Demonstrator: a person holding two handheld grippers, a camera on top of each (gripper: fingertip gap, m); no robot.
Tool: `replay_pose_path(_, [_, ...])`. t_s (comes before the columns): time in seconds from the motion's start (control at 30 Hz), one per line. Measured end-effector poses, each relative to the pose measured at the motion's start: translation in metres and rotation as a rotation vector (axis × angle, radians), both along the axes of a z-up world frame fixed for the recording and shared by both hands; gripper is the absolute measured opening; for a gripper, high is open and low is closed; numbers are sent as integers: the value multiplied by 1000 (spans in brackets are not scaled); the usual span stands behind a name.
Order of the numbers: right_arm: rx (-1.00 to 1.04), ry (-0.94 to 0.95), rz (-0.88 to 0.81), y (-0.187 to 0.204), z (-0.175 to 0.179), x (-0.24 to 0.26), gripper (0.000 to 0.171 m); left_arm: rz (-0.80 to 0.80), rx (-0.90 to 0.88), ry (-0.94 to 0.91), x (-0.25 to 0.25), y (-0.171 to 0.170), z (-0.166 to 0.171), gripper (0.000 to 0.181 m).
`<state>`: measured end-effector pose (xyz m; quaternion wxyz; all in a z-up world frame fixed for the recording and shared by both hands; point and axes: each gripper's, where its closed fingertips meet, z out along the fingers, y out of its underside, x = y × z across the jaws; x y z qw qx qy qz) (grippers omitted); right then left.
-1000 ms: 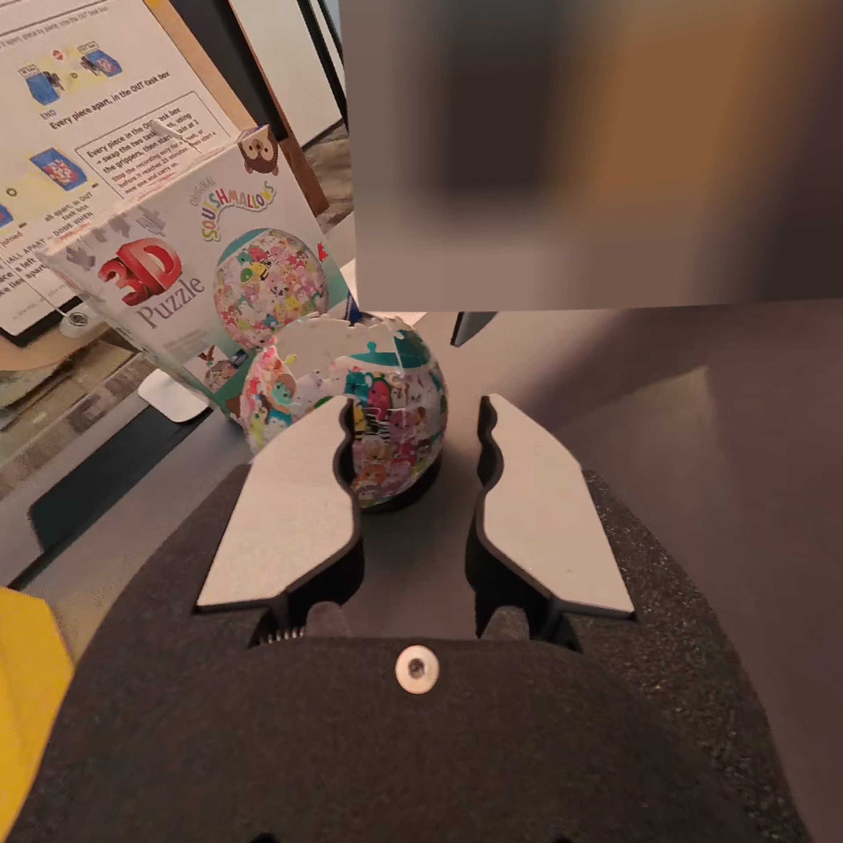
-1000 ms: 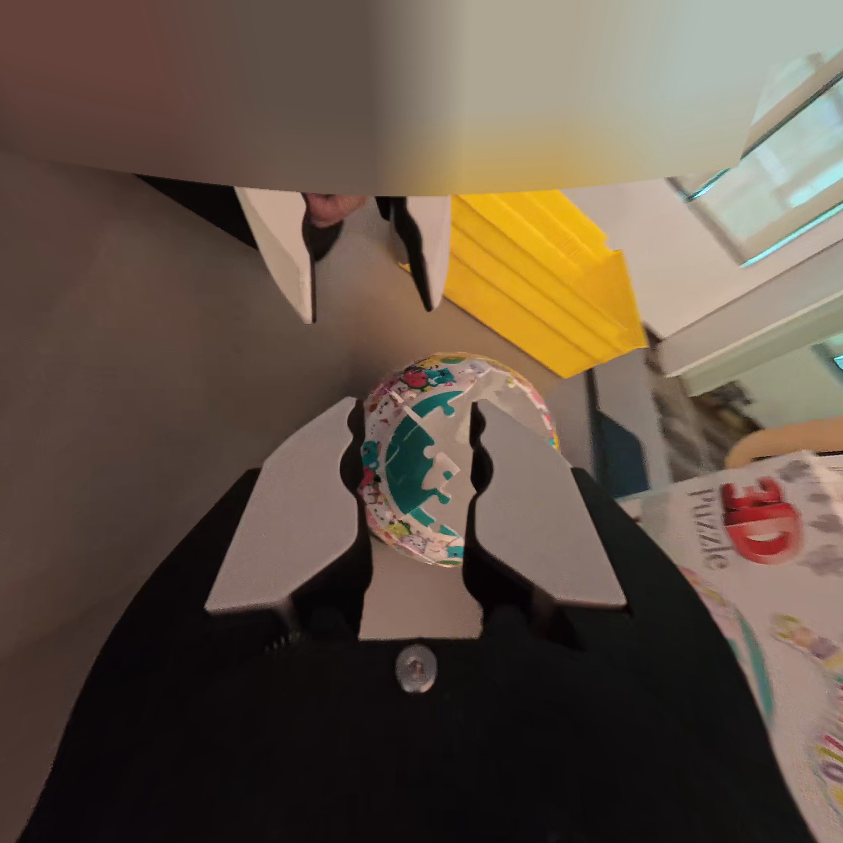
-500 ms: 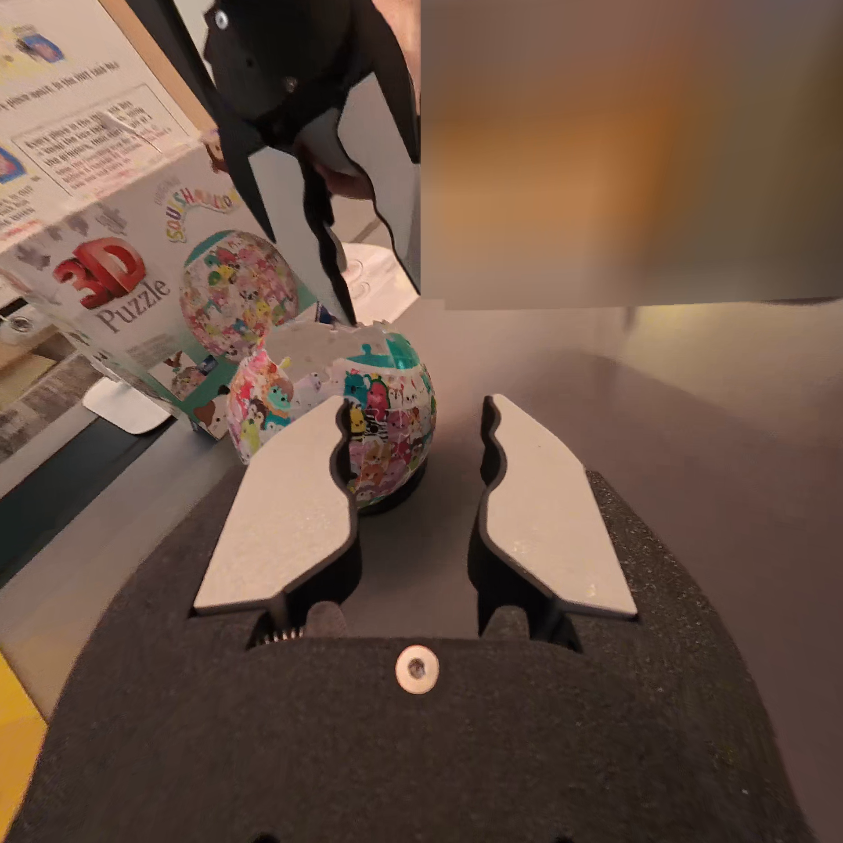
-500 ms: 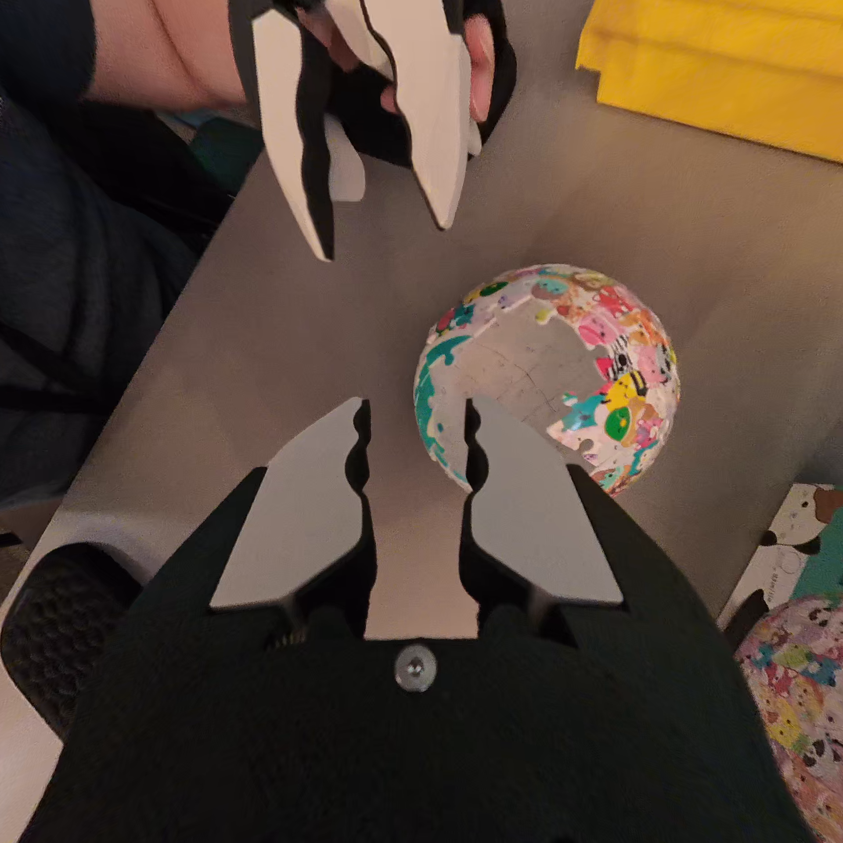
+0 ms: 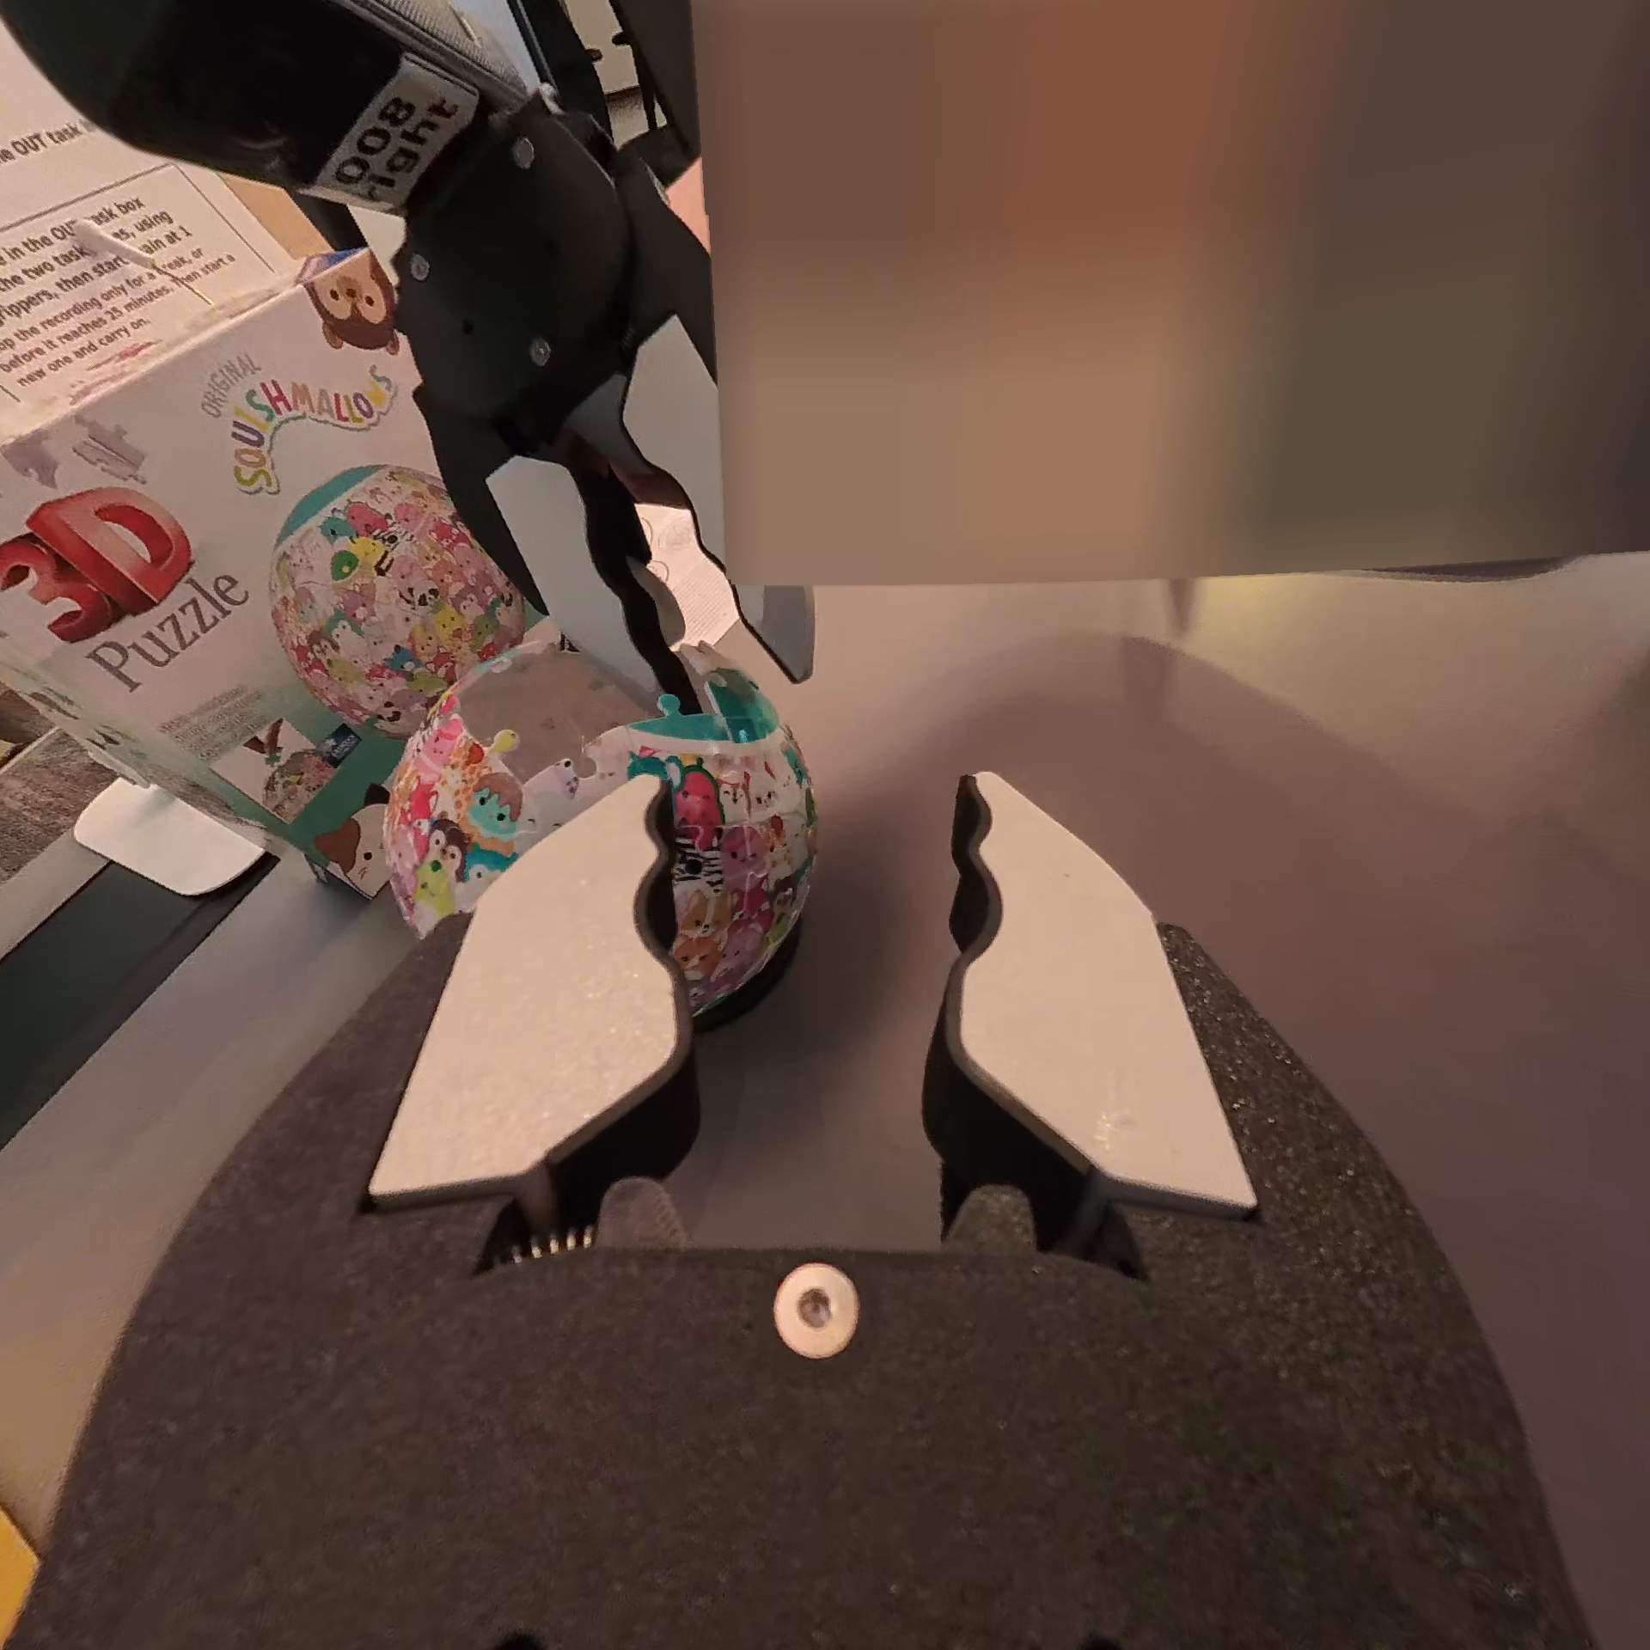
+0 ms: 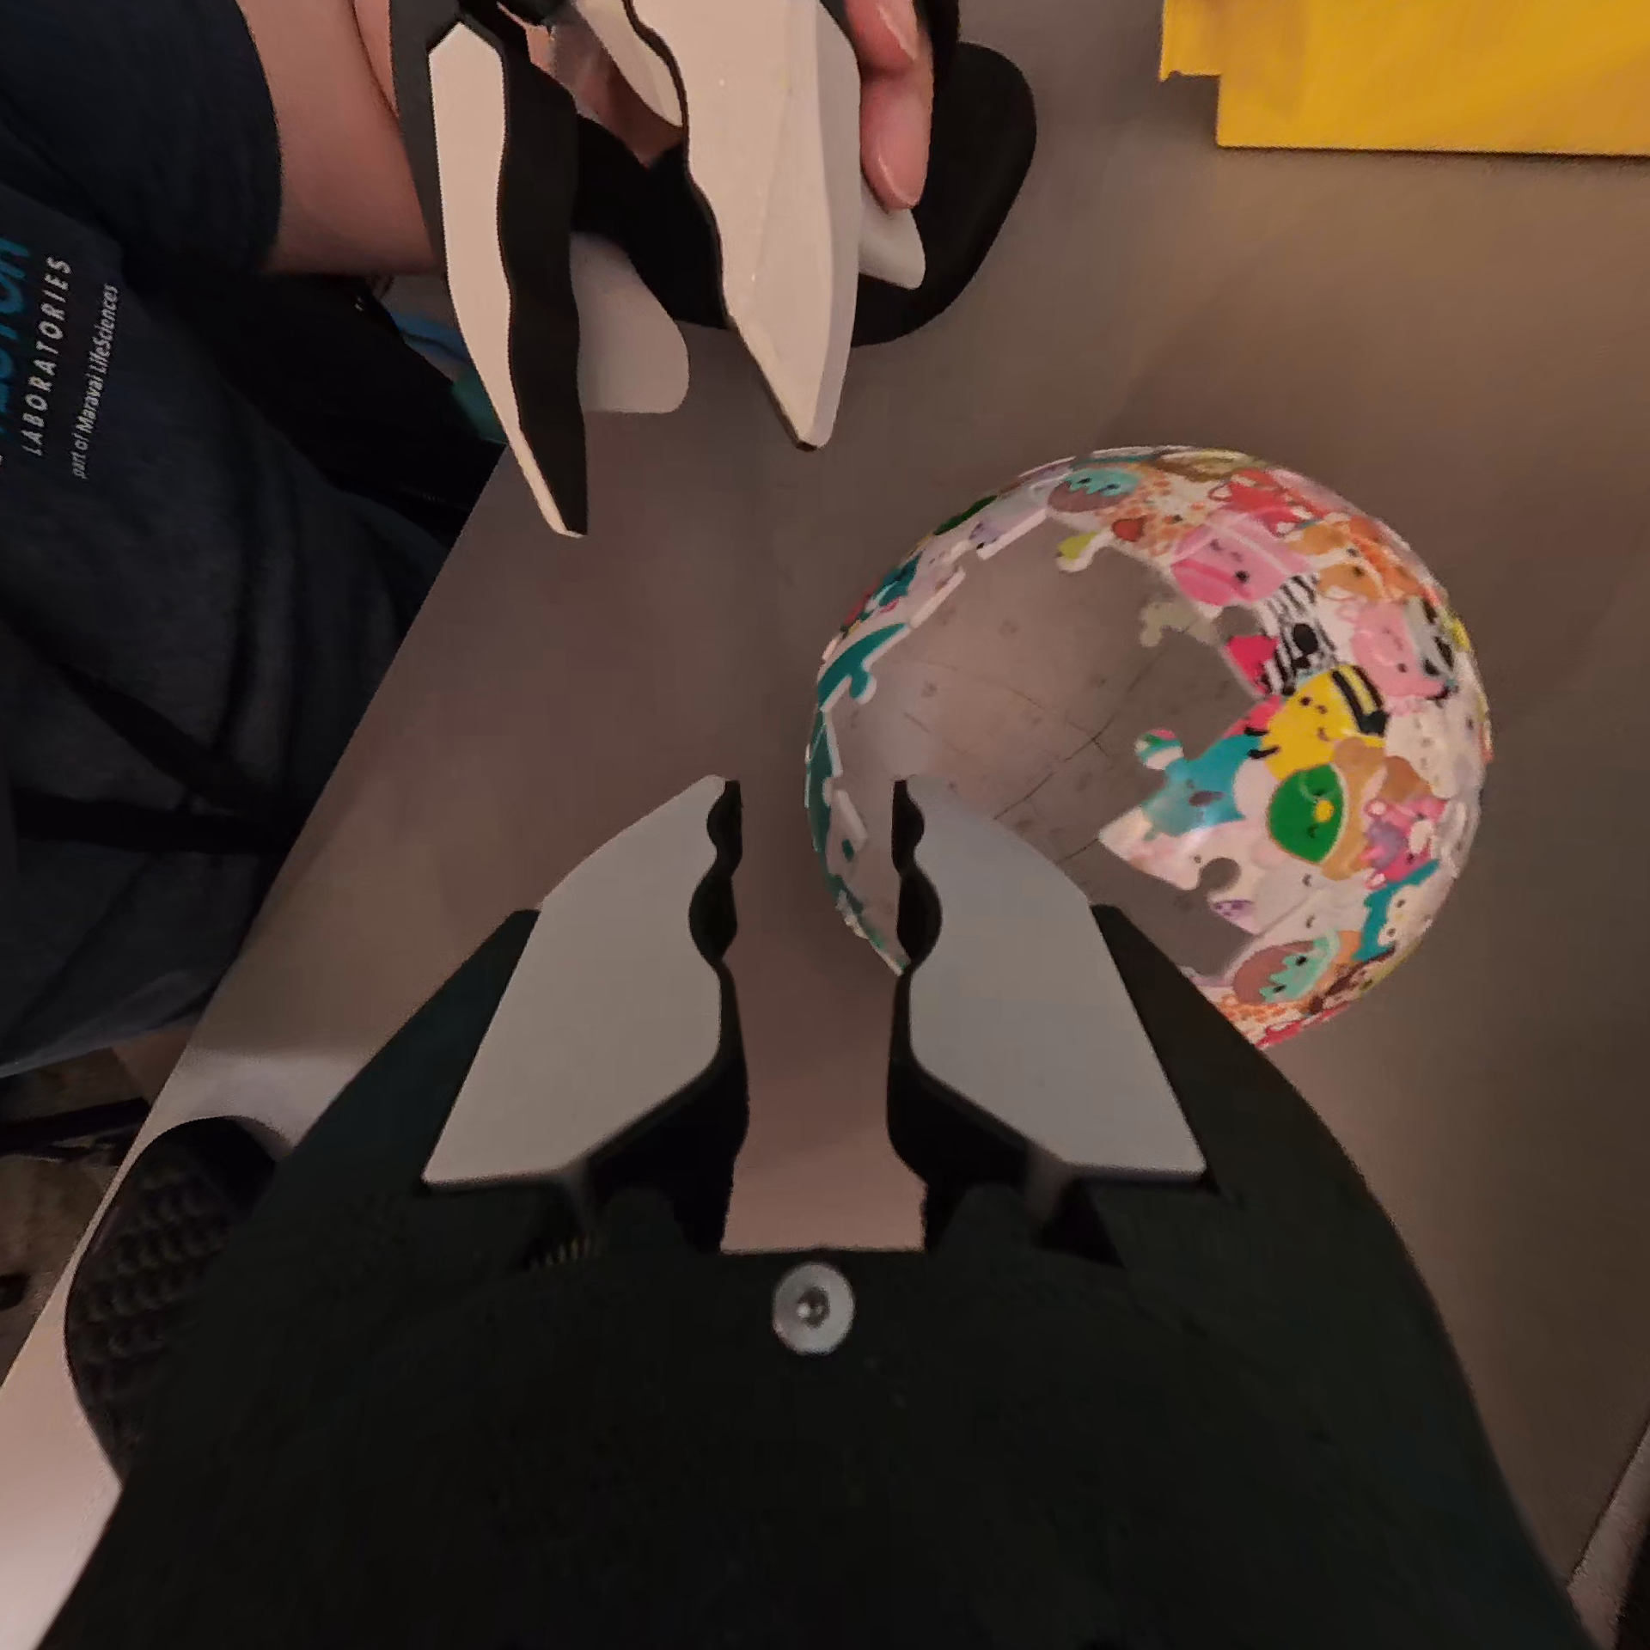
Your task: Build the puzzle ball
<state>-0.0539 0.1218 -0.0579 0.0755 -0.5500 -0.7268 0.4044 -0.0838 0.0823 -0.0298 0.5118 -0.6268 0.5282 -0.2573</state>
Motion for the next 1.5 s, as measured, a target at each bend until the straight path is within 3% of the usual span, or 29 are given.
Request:
replay_pose_path(0.33, [-31, -28, -1, 3, 0, -5, 25, 1, 10, 52, -1, -1, -5, 62])
replay_pose_path(0.5, [9, -28, 15, 5, 24, 0, 27, 7, -4, 23, -3, -1, 3, 64])
replay_pose_path(0.67, [70, 269, -137, 5, 82, 16, 30, 43, -41, -114, -11, -16, 17, 64])
replay_pose_path(0.77, [52, 519, -265, -20, 96, 53, 46, 63, -111, -245, -9, -36, 16, 65])
replay_pose_path(0.87, [-18, 615, -366, -59, 72, 84, 51, 99, -139, -332, 3, -55, 10, 66])
replay_pose_path(1.03, [0, 740, -487, -103, 44, 97, 0, 8, -210, -413, 70, -98, 4, 67])
replay_pose_path(1.17, [153, 695, -471, -119, 19, 99, 0, 41, -190, -390, 122, -102, -1, 73])
replay_pose_path(1.33, [11, 739, -316, -155, 14, 102, 0, 19, -300, -317, 167, -105, -21, 80])
replay_pose_path(1.43, [27, 776, -283, -160, 11, 107, 0, -68, -384, -328, 190, -116, -25, 58])
replay_pose_path(1.5, [-90, 836, -321, -162, 24, 113, 0, -82, -415, -341, 199, -118, -26, 56])
